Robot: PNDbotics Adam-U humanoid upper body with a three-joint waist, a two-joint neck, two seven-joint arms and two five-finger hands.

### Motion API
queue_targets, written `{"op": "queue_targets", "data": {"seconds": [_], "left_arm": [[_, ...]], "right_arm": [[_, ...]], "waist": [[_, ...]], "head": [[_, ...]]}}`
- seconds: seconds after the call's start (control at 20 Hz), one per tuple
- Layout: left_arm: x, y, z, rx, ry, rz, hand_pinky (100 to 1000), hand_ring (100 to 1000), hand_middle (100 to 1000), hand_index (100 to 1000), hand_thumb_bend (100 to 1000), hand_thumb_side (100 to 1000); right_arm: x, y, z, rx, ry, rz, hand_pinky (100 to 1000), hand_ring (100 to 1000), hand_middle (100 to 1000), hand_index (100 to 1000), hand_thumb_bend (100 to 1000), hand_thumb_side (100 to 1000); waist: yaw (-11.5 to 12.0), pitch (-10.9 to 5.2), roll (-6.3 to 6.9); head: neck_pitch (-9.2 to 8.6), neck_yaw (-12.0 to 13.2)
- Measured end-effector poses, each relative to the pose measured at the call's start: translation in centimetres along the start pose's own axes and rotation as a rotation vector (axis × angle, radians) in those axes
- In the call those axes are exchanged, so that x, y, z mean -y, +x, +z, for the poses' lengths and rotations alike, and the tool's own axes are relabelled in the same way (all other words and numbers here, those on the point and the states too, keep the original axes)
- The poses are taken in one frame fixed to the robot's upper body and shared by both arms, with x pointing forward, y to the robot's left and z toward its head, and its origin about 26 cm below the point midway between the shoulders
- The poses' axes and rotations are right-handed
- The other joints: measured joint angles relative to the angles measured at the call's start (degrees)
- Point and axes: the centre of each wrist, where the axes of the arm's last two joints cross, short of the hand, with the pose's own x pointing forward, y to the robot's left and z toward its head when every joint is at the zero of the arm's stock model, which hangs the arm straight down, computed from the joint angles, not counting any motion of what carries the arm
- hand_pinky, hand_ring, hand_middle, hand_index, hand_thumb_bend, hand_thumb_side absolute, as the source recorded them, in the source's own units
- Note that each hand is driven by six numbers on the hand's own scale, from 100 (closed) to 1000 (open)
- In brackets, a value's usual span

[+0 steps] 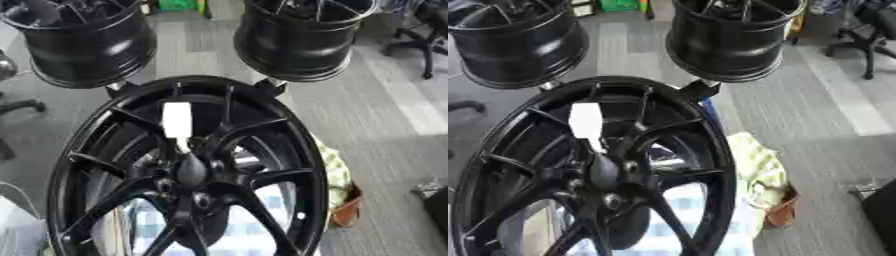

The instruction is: Pull the pin out of the wheel hub.

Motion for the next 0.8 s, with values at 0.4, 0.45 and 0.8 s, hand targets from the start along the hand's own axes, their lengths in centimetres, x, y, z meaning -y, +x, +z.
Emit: {"op": "queue_targets", "data": {"seconds": [0.4, 0.45, 0.8], "left_arm": [[-0.1, -0.7, -4.8, -0.014, -0.039, 0.049, 825, 860, 767, 897, 433, 795], [0.0, -0.9, -5.5, -0.015, -0.049, 0.059, 825, 861, 766, 895, 443, 789], [1.5, -2.3, -9.8, -0.067, -0.084, 0.152, 827, 870, 751, 871, 491, 678]], "right_arm": [[-0.1, -0.5, -0.2, -0.014, -0.014, -0.013, 781, 732, 691, 786, 432, 334], [-0.2, -0.5, -0.2, -0.013, -0.015, -0.016, 781, 732, 691, 786, 431, 334], [-0.4, -0.7, -0.4, -0.014, -0.020, -0.030, 781, 731, 691, 785, 429, 336]], "waist": [[0.32, -0.47, 0.04], [0.32, -0.49, 0.04], [0.06, -0.76, 0.10]], "head": [[0.00, -0.08], [0.00, -0.09], [0.03, -0.09]]}}
